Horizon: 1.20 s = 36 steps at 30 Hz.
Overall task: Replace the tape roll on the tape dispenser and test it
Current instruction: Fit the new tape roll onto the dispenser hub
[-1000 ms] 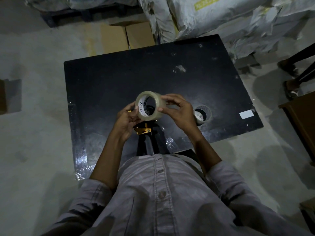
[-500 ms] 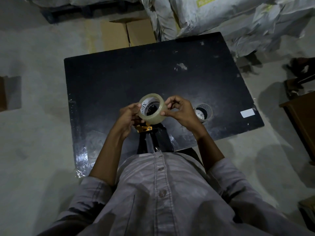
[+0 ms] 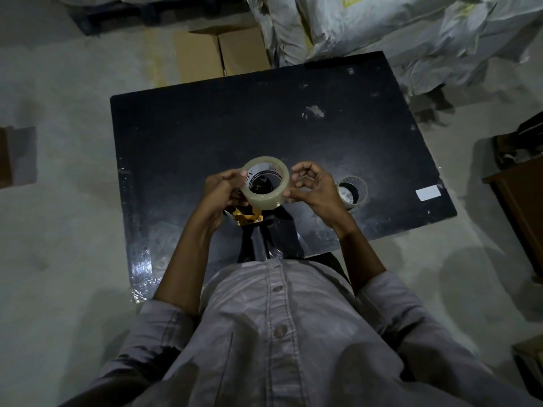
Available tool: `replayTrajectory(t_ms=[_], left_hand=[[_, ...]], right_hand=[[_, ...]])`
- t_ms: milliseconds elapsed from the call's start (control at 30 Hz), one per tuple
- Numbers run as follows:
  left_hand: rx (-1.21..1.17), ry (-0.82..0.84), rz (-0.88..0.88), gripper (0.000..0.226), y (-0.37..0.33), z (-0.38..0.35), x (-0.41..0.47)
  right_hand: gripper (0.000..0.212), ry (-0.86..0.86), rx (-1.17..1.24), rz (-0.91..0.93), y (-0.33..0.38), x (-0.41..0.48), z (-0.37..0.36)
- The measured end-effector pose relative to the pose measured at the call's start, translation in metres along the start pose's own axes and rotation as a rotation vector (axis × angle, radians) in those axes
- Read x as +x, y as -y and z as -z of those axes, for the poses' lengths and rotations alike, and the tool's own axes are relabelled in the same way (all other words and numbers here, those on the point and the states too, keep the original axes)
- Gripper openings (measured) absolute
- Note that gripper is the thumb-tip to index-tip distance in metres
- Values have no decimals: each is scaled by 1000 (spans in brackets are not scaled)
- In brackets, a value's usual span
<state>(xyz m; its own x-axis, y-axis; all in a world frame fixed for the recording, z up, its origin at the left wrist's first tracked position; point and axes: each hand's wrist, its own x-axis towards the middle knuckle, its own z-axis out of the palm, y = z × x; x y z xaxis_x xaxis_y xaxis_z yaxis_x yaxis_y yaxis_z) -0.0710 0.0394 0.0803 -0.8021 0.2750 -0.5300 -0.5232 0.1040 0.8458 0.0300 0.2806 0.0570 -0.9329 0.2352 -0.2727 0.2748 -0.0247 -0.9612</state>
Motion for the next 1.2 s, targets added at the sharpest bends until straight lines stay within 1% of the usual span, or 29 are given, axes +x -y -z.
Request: replayTrajectory(t_ms=[67, 133, 300, 367, 567, 667, 733, 800, 867, 933, 1033, 1100, 1167, 1200], left_hand=[[-2, 7, -2, 10, 2, 1, 1], [-3, 9, 6, 12, 6, 1, 2], [-17, 39, 39, 23, 10, 3, 3], [-5, 61, 38, 24, 11, 4, 4], [14, 36, 37, 22, 16, 4, 10], [16, -11, 13, 21, 23, 0, 12], [-1, -42, -24, 21, 28, -6, 12], [-17, -71, -33, 24, 33, -13, 12], [-19, -95, -20, 31, 41, -17, 15], [-3, -109, -15, 34, 48, -21, 19], [36, -112, -18, 29, 52, -24, 24], [76, -116, -19, 26, 51, -24, 27], [175, -135, -53, 25, 48, -23, 30], [246, -153, -71, 24, 46, -22, 31]], right_hand=[[64, 14, -18, -1, -2, -1, 2], [59, 19, -31, 1, -6, -2, 4], [24, -1, 80, -17, -18, 0, 8], [18, 1, 99, -31, -21, -1, 8], [15, -1, 97, -44, -24, -3, 3], [25, -85, 108, -92, -26, 2, -6], [33, -146, 154, -160, -28, 4, -14], [39, -170, 200, -224, -29, 5, -22], [43, -185, 201, -244, -29, 4, -27], [44, -216, 157, -230, -28, 4, -30], [39, -297, 37, -200, -32, 10, -34], [29, -358, -59, -194, -34, 15, -37], [18, -386, -134, -194, -37, 20, -41], [18, -394, -167, -195, -38, 21, -42]])
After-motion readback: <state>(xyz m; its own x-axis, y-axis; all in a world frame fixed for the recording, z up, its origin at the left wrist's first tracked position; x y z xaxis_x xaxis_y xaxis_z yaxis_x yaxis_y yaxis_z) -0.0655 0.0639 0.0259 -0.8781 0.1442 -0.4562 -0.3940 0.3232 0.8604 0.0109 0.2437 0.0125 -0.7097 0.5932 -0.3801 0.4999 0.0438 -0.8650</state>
